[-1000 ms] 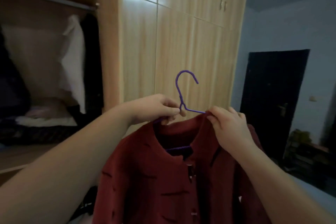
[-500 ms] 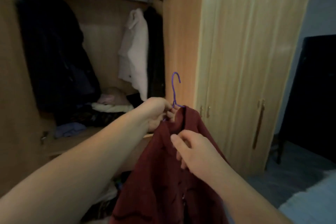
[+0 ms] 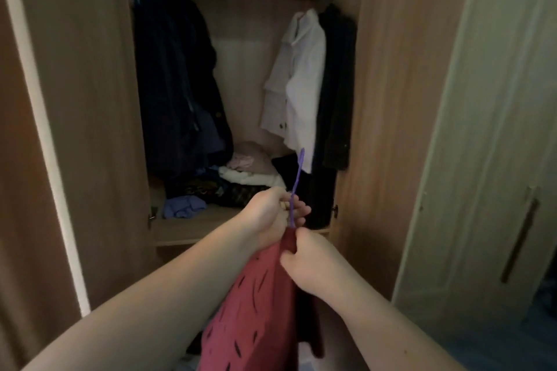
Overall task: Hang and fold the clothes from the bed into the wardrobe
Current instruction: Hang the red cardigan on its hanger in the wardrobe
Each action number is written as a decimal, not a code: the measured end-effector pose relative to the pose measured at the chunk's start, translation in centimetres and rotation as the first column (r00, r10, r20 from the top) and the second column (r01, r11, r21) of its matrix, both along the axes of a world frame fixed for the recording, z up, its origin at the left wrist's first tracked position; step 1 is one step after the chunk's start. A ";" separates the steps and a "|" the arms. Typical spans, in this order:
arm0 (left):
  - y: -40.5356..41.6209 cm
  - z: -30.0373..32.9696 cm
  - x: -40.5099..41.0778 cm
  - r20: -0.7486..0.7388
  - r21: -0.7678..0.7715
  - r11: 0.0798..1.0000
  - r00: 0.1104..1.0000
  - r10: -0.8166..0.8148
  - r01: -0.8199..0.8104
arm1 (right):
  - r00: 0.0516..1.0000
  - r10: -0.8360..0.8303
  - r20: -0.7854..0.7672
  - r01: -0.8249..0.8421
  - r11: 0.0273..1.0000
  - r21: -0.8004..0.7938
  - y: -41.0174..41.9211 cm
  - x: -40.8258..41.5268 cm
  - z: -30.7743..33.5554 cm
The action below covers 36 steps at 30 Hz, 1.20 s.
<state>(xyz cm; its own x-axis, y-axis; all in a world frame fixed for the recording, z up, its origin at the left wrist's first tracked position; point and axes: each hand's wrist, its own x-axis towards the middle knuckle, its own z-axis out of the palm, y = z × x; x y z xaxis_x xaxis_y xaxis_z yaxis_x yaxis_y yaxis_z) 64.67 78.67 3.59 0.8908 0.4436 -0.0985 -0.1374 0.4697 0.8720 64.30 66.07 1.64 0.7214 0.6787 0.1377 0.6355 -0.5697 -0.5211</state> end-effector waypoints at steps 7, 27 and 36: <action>8.5 1.5 3.2 0.052 0.205 0.977 0.996 -0.073 0.061 | 0.898 -0.060 0.436 0.044 0.998 0.047 6.0 8.3 0.3; 33.6 16.3 18.9 0.379 0.861 0.204 0.855 0.355 -0.466 | 0.414 -0.214 0.885 -0.038 0.967 0.251 26.0 37.0 20.3; 45.3 24.4 27.3 0.555 0.794 -0.453 0.789 0.265 -0.406 | 0.258 -0.343 0.903 0.085 0.939 0.333 35.4 44.8 29.1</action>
